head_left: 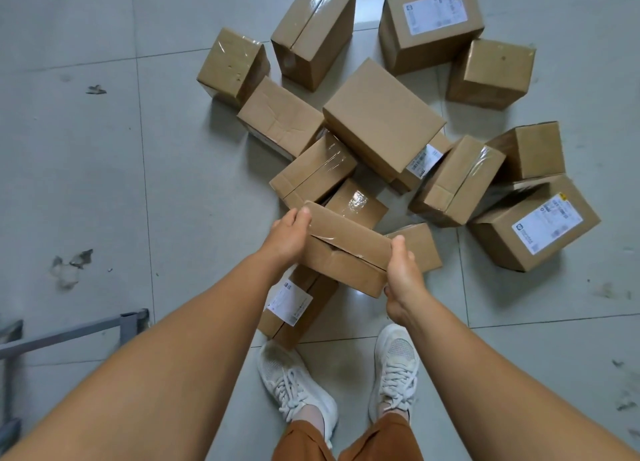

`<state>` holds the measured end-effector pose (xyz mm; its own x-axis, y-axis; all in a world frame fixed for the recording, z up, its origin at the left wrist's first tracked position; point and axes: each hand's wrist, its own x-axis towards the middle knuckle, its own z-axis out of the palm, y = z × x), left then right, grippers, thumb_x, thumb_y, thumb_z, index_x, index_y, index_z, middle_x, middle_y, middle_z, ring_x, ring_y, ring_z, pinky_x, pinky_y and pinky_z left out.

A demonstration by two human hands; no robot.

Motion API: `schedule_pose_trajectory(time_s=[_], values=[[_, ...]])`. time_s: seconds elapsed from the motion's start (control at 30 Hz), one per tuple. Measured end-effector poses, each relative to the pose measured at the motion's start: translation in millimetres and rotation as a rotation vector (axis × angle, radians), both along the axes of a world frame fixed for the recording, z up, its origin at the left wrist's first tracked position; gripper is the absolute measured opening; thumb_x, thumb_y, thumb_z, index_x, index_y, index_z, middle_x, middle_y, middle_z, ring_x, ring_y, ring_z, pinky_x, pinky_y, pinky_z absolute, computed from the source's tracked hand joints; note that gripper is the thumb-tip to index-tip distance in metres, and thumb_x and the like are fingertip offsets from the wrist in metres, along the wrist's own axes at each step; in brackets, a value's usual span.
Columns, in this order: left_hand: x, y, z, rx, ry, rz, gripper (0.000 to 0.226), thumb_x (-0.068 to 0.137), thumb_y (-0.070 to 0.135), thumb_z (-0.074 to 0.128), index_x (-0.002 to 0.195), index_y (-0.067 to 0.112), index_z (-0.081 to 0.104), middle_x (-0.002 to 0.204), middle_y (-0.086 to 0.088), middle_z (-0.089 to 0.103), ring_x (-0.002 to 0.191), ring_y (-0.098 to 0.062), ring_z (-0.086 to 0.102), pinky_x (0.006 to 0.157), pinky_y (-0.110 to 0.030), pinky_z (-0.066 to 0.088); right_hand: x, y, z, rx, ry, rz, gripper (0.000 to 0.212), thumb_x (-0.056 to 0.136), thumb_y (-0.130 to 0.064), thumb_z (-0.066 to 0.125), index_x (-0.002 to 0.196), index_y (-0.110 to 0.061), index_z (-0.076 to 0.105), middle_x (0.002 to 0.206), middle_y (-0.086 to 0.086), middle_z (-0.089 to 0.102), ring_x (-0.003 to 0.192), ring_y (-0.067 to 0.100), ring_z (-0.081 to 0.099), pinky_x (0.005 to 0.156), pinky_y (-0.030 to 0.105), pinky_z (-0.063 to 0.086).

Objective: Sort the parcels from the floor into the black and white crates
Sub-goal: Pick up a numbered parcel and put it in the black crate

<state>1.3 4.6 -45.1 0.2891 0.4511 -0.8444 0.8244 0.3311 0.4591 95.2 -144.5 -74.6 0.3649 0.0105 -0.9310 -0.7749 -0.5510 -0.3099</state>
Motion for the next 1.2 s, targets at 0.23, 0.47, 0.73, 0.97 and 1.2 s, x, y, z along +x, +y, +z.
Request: schedule_pose_trajectory(time_s=[0.23,0.47,0.73,0.97,1.2], values=[[-2.4,4.0,80.5,0.065,0.011,0.193,0.053,0.096,0.057,0.026,0.129,0.021,0.048,0.127,-0.010,0.046,0.106,-0.022,0.050,0.083,-0.035,0.038,11.1,11.0,86.4,0.021,-0.052,-0.012,0.052,0.093,-0.058,0.032,0.133,-0.028,0.045,0.124,0.010,0.054,0.103,0.024,0.054,0.066,0.032,0.044],[-6.5,20.1,184.3,0.144,-0.126,0.298,0.035,0.098,0.045,0.040,0.122,0.025,0.055,0.118,-0.003,0.057,0.105,-0.019,0.053,0.081,-0.030,0.042,25.7,34.1,196.0,0.123,-0.110,0.105,0.036,0.100,-0.033,0.042,0.134,-0.023,0.047,0.105,0.006,0.061,0.081,0.013,0.056,0.053,0.022,0.041],[-25.1,32.5,299.6,0.215,-0.270,0.371,0.044,0.100,0.012,0.039,0.144,0.022,0.040,0.120,-0.002,0.050,0.102,-0.015,0.047,0.083,-0.026,0.043,22.1,63.1,303.5,0.269,-0.223,0.144,0.054,0.092,-0.012,0.053,0.141,-0.032,0.040,0.122,0.006,0.060,0.097,0.023,0.062,0.065,0.032,0.050],[-55.4,32.6,380.2,0.384,-0.325,0.648,0.037,0.095,0.027,0.050,0.131,0.019,0.053,0.122,-0.004,0.058,0.106,-0.019,0.054,0.081,-0.029,0.043,5.4,92.0,389.3,0.408,-0.262,0.248,0.058,0.090,-0.010,0.053,0.138,-0.040,0.041,0.122,0.002,0.060,0.108,0.025,0.059,0.097,0.050,0.048],[-95.0,24.4,460.5,0.558,-0.389,0.853,0.038,0.096,0.025,0.049,0.134,0.020,0.053,0.113,0.002,0.058,0.101,-0.016,0.054,0.080,-0.028,0.041,-25.8,118.2,473.6,0.583,-0.309,0.351,0.052,0.093,-0.004,0.048,0.136,-0.033,0.051,0.125,0.001,0.060,0.112,0.021,0.058,0.102,0.042,0.047]])
